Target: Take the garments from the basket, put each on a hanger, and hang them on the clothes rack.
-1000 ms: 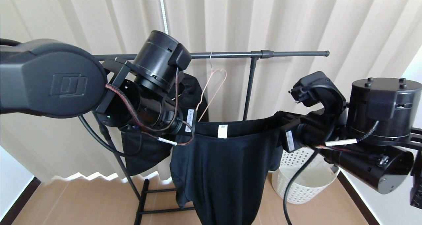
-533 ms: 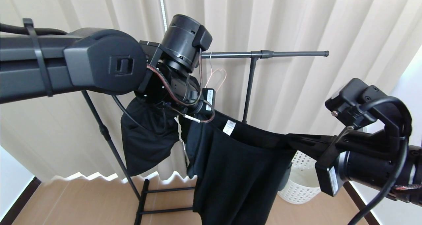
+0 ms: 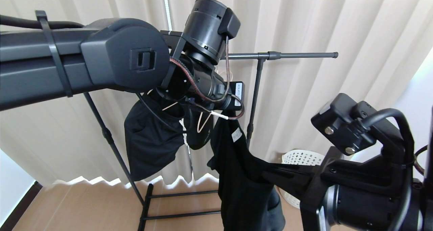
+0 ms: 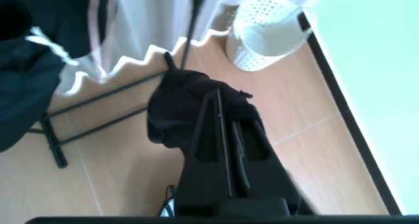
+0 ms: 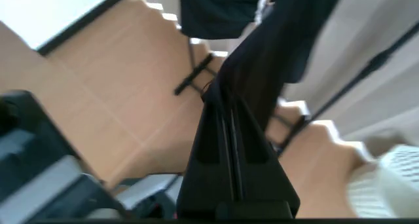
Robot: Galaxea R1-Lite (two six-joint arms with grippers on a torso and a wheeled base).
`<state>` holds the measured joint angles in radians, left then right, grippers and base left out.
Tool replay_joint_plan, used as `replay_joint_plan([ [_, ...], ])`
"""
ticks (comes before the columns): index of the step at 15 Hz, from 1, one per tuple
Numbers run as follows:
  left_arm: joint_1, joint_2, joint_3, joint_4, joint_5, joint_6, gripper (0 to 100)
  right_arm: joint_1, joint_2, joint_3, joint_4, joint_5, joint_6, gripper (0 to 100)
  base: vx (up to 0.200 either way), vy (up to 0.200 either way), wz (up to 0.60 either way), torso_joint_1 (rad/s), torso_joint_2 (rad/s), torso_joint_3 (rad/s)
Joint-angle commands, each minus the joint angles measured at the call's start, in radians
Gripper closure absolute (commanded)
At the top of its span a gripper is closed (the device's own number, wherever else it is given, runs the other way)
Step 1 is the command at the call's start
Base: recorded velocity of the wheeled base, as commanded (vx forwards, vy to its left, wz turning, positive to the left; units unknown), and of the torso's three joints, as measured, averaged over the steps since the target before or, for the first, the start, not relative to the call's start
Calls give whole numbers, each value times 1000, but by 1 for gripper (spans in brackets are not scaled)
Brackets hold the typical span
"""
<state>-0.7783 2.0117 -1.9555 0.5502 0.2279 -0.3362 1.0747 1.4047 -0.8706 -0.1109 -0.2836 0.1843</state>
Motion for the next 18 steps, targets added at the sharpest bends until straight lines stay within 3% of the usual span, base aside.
replay_joint_plan([
  [1,-27,-8,-3,-1,1,-3,100,36,77,-44,-6,1,37,100,0,0,0,0,0,0],
  [4,-26,-14,-9,-1,-1,-1,100,57,94,-103,-4,0,161,100,0,0,0,0,0,0],
  [8,-26,-16,-26,5,-1,-1,100,57,89,-100,10,-2,159,100,0,0,0,0,0,0],
  [13,19,-105,69,17,1,31,100,-38,23,-97,183,-14,0,100,0,0,0,0,0,0],
  [15,42,-146,109,82,4,45,100,-145,31,-82,207,-51,-88,100,0,0,0,0,0,0],
  [18,57,-202,175,198,5,86,100,-214,53,-88,201,-71,-109,100,0,0,0,0,0,0],
])
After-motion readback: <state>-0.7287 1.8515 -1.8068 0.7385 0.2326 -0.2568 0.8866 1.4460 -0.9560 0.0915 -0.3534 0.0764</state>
